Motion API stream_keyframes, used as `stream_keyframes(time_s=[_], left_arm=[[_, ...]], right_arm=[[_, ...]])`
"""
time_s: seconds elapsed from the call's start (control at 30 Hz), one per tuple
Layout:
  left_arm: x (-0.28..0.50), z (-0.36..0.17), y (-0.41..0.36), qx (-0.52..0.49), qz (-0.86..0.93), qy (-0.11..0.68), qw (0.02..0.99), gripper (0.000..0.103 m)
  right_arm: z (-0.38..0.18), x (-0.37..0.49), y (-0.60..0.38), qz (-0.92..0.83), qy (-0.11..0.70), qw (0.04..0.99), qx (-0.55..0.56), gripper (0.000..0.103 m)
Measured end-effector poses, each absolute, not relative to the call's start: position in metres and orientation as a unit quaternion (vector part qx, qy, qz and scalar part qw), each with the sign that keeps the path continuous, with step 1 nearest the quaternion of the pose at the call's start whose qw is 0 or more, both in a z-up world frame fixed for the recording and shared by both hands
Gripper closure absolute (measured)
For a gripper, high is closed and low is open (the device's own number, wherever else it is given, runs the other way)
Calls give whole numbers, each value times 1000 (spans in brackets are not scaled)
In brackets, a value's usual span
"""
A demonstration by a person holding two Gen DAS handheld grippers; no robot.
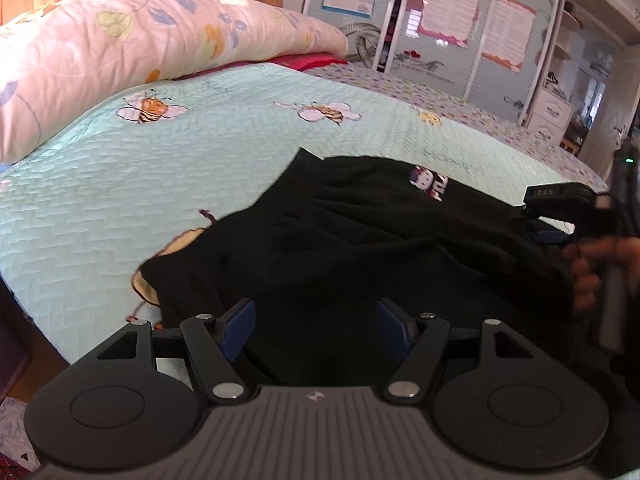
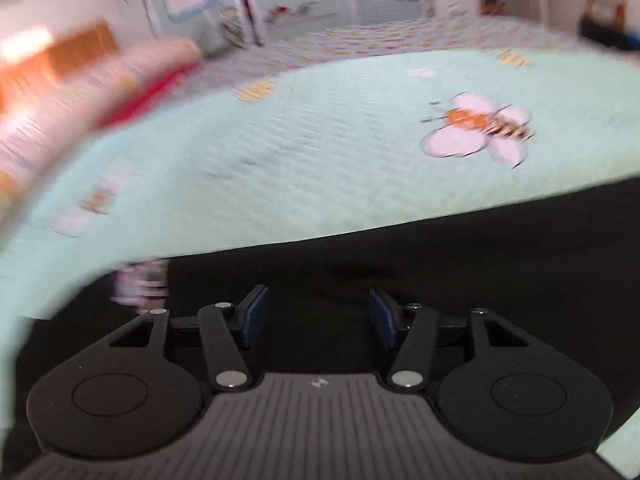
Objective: Fold clothes
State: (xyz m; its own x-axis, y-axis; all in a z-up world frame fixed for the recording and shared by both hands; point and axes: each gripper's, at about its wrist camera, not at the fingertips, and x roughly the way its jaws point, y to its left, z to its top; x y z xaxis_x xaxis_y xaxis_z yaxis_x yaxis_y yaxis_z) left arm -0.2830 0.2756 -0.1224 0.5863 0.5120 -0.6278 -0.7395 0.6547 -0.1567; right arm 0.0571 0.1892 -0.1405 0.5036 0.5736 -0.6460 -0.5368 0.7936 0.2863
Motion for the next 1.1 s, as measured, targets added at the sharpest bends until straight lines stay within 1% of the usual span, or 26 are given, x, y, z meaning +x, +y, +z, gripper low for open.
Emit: stream_keyframes(time_s=[0.03, 0.1, 0.17, 0.27, 0.33, 0.37, 0.43, 0.53, 0.67, 0.73, 0.8, 1.0, 1.1], left_arm=[[-280, -123, 273, -204, 359, 281, 867, 33], [-273, -125, 268, -202, 349, 292, 867, 33], [-270, -125, 260, -203, 337, 303, 868, 33], [-269, -122, 244, -188, 328, 306, 874, 33], [-264, -122, 237, -185, 325, 310, 874, 33], [-261, -122, 234, -183, 322, 312, 875, 33], [-251, -127, 228, -171, 313, 325, 876, 30], [-240, -139, 222, -153, 309, 355, 869, 30], [-246, -154, 214, -143, 314, 365, 865, 28], [-246, -157, 212, -134, 313, 367, 866, 26], [-245, -160, 211, -127, 313, 370, 865, 23], [-245, -151, 199, -123, 324, 379, 858, 23], [-242, -138, 186, -107, 311, 366, 871, 23]], right_arm=[[-142, 46, 184, 336, 379, 862, 10, 46], [-155, 31, 177, 341, 369, 863, -54, 44], [-166, 17, 167, 339, 355, 865, -108, 45], [-154, 9, 124, 288, 329, 897, -62, 44], [-143, -4, 98, 291, 312, 904, -30, 43], [-140, -12, 89, 306, 305, 901, -30, 43], [-142, -27, 76, 320, 309, 894, -54, 42], [-157, -35, 51, 302, 357, 880, -81, 42], [-159, -48, -7, 275, 342, 894, -92, 42], [-159, -55, -35, 247, 341, 902, -96, 36], [-157, -67, -57, 237, 341, 905, -93, 36], [-154, -90, -82, 226, 343, 908, -86, 35], [-149, -101, -81, 238, 302, 920, -75, 35]])
